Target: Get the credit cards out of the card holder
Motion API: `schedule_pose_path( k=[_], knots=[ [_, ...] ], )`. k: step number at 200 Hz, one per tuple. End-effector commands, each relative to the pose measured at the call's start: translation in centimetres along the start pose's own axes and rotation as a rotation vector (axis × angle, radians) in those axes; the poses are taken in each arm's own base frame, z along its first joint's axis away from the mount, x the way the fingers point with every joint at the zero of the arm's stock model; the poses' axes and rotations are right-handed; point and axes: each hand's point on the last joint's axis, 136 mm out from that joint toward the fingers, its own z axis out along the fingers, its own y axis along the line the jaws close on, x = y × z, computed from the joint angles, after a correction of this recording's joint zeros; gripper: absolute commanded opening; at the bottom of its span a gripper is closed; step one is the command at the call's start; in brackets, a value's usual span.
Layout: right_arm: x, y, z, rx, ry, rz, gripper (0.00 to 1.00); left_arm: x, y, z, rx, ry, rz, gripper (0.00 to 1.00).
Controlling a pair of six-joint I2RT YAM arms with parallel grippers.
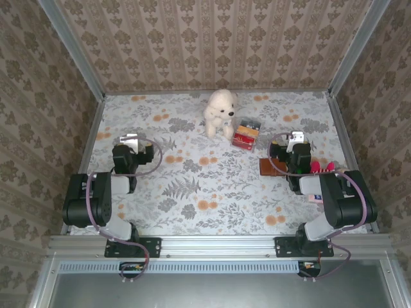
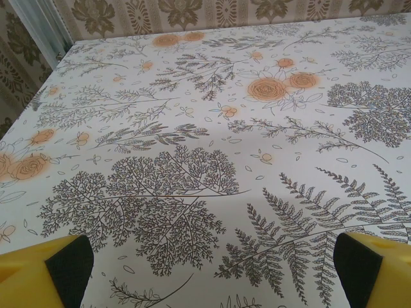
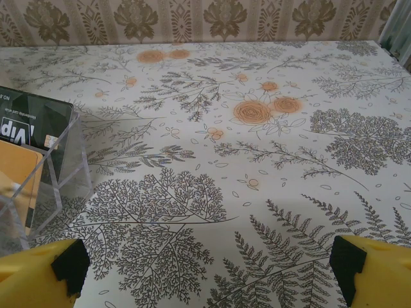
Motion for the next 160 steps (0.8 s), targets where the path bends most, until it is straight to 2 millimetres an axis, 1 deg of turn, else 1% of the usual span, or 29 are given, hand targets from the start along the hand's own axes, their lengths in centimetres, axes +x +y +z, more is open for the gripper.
schedule_pose_path(
  k=[1, 138, 160],
  knots=[
    [-0.65, 0.04, 0.35, -0.004, -0.009, 0.014, 1.00, -0.55, 0.11, 0.17, -0.008, -0.012, 0.019, 1.00],
    [-0.72, 0.04, 0.33, -0.005, -0.011, 0.015, 1.00, -0.52, 0.24, 0.17, -0.007, -0.011, 0.014, 1.00],
    [-0.75, -0.32, -0.37, 0.012, -0.049, 0.026, 1.00, -0.79, -0.13, 0.00, 0.009, -0.022, 0.026, 1.00]
  ],
)
